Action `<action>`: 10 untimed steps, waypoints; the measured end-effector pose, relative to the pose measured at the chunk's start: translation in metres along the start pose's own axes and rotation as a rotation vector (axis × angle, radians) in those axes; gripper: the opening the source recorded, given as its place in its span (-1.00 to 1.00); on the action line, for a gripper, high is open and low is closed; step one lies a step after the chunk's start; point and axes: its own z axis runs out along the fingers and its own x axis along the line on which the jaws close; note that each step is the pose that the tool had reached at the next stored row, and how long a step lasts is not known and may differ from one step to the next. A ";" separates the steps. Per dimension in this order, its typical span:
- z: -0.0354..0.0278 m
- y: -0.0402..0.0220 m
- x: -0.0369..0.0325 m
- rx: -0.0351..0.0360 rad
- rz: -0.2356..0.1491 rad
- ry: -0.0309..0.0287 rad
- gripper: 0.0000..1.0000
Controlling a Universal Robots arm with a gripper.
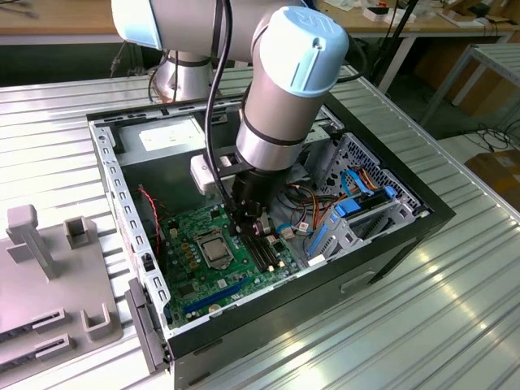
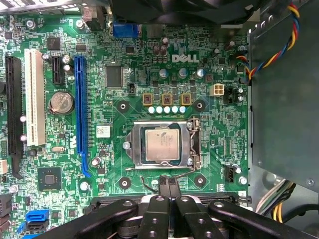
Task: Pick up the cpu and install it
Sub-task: 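Install the first cpu locking lever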
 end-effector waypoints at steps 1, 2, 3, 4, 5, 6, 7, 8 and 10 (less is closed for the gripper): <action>0.0009 -0.0001 0.0000 0.0000 0.000 0.0043 -0.79; 0.0015 -0.0002 0.0001 -0.0001 -0.001 0.0100 -0.79; 0.0019 -0.0002 0.0001 -0.0002 -0.001 0.0146 -0.79; 0.0026 -0.0002 0.0001 -0.0002 0.000 0.0211 -0.79; 0.0031 -0.0002 0.0001 -0.0002 0.000 0.0253 -0.79; 0.0040 -0.0003 0.0002 -0.0002 0.000 0.0305 -0.79; 0.0050 -0.0003 0.0002 -0.0003 -0.001 0.0339 -0.79; 0.0056 -0.0003 0.0002 -0.0003 -0.001 0.0358 -0.79; 0.0069 -0.0004 0.0003 -0.0003 -0.002 0.0392 -0.79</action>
